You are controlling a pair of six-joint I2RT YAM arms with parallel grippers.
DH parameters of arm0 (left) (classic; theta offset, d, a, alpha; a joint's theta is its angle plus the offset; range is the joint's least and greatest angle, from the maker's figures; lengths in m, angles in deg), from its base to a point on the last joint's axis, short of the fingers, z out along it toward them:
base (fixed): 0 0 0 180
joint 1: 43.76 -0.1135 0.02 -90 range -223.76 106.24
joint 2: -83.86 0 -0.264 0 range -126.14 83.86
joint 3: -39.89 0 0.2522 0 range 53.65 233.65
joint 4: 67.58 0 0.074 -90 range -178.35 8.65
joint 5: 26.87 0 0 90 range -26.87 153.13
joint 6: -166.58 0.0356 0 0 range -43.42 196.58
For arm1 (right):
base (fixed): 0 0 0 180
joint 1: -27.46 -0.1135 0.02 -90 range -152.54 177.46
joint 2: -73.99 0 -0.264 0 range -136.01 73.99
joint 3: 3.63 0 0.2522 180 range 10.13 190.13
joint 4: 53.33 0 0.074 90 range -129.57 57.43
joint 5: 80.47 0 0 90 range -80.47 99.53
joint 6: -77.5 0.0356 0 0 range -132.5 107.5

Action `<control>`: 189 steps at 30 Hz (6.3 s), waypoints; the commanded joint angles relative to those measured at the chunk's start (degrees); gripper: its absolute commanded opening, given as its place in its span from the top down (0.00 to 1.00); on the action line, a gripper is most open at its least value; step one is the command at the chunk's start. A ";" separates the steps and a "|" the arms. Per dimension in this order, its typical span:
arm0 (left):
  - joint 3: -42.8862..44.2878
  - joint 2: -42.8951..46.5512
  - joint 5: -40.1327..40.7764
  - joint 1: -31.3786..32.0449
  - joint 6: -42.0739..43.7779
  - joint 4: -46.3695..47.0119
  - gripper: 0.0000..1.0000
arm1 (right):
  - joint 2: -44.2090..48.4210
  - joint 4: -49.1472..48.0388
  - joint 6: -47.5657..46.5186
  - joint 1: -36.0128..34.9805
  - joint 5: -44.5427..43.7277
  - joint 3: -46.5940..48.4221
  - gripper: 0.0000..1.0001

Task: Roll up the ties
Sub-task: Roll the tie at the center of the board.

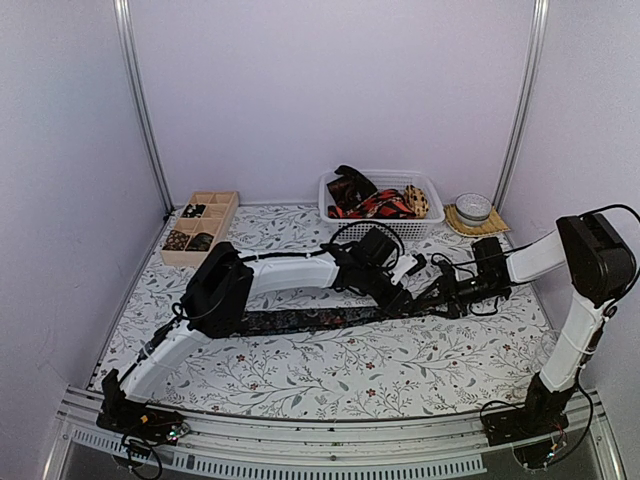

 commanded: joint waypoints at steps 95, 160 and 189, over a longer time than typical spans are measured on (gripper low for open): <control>-62.37 38.25 -2.82 -11.84 -20.20 16.12 0.17 | -8.43 42.13 -6.33 -33.05 -100.91 26.77 0.87; -63.18 32.28 -4.03 -10.56 -19.19 14.51 0.56 | -5.78 19.51 -11.88 -30.36 -92.57 20.17 0.78; -62.66 31.46 -4.14 -9.93 -19.85 14.89 0.55 | 0.62 28.84 -12.67 -30.11 -76.09 27.98 0.46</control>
